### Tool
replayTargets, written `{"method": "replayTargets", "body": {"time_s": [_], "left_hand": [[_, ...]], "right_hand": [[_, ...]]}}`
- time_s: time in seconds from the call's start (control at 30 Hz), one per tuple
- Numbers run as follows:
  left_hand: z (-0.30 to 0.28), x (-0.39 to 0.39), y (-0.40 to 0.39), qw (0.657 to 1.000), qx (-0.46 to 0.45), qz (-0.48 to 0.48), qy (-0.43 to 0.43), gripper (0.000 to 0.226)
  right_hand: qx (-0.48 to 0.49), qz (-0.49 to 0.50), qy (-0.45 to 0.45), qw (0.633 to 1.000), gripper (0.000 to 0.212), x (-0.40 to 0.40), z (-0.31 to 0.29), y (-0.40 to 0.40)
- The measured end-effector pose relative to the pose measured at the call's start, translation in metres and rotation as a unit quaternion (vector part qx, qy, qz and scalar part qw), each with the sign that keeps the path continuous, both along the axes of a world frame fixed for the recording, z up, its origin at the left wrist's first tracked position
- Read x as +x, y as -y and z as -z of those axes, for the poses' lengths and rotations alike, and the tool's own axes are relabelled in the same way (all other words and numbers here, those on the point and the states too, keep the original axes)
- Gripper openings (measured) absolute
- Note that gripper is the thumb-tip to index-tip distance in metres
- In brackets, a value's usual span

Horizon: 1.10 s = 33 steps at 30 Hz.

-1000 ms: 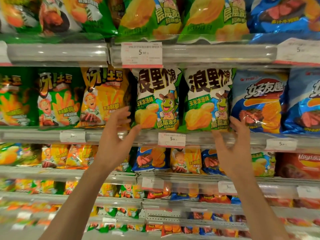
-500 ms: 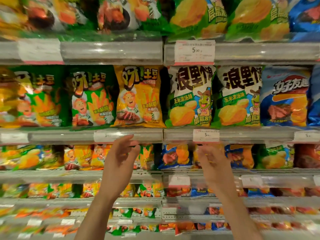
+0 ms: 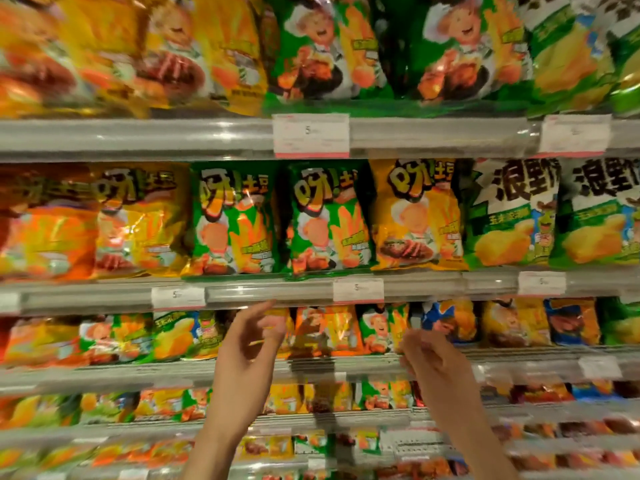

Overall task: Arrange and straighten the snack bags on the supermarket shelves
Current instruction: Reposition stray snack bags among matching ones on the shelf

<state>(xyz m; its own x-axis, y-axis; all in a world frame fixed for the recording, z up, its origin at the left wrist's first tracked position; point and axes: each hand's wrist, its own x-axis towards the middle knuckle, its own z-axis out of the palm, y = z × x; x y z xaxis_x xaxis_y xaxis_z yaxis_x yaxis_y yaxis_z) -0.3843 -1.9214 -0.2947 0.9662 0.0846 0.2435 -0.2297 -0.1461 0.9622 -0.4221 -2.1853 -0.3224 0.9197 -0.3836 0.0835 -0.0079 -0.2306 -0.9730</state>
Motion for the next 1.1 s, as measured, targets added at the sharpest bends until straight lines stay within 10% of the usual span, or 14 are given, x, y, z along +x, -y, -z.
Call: {"method": "replayTargets", "body": {"time_s": [0.53,0.73,1.1], "left_hand": [[-0.052,0.061,-0.021,0.978,0.126,-0.086,0.141,0.026],[-0.061,0.101,-0.035,0.947,0.222,-0.168,0.161,0.061],[-0.053,0.127,-0.046,0.938,0.270,-0.136,0.169,0.080]], "right_hand": [[-0.150,-0.044,0.105,0.982,0.021,0.079,-0.090,-0.039],[-0.414,0.009,0.195,0.889,0.050,0.120,-0.103,-0.059],[-0.494,0.018,0.155,0.855,0.059,0.139,-0.091,-0.073]]}}
